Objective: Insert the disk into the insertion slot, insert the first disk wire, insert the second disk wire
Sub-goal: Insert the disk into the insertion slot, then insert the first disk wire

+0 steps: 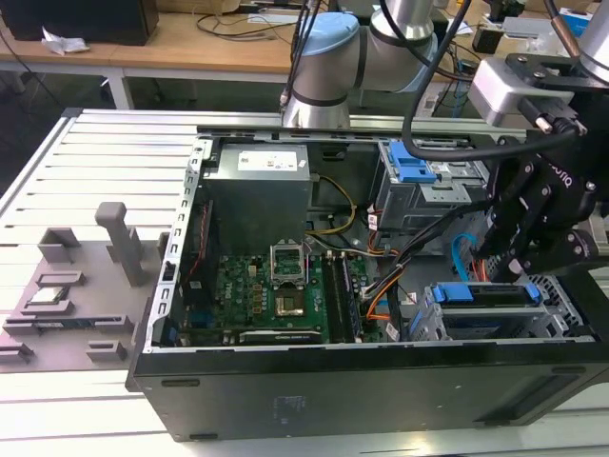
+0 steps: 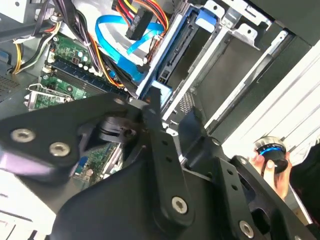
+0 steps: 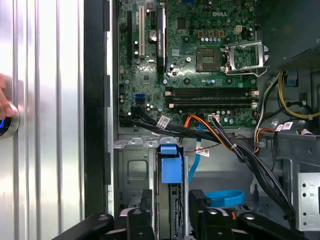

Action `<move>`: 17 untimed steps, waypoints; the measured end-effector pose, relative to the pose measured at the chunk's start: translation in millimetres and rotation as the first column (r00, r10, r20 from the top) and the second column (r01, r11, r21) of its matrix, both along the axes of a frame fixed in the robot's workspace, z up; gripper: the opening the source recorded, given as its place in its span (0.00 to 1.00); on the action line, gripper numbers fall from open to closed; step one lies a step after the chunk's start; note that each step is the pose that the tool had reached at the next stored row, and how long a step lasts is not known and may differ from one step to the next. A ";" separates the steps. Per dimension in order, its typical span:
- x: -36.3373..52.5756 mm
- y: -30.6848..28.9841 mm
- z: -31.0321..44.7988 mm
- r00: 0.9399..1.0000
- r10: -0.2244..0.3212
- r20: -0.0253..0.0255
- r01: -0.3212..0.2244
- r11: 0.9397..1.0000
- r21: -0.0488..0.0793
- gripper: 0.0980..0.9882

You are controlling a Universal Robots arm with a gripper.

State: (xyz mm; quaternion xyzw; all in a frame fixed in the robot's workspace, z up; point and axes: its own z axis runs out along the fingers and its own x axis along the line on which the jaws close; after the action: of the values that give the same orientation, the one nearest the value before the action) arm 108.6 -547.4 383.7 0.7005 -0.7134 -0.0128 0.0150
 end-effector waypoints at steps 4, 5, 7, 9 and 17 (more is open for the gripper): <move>0.0 0.0 -0.2 1.000 0.000 0.000 0.000 1.000 0.000 0.01; 0.0 0.0 -0.2 1.000 0.000 0.000 0.000 1.000 0.000 0.01; 0.0 0.0 -0.3 1.000 0.000 0.000 0.000 1.000 0.000 0.01; 1.8 0.0 -0.7 1.000 0.000 0.000 0.000 1.000 0.000 0.01; 36.5 24.2 -4.0 1.000 0.000 -0.009 0.000 1.000 0.000 0.01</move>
State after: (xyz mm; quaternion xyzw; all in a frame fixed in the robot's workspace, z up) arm 145.1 -523.2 379.8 0.7004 -0.7133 -0.0159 0.0181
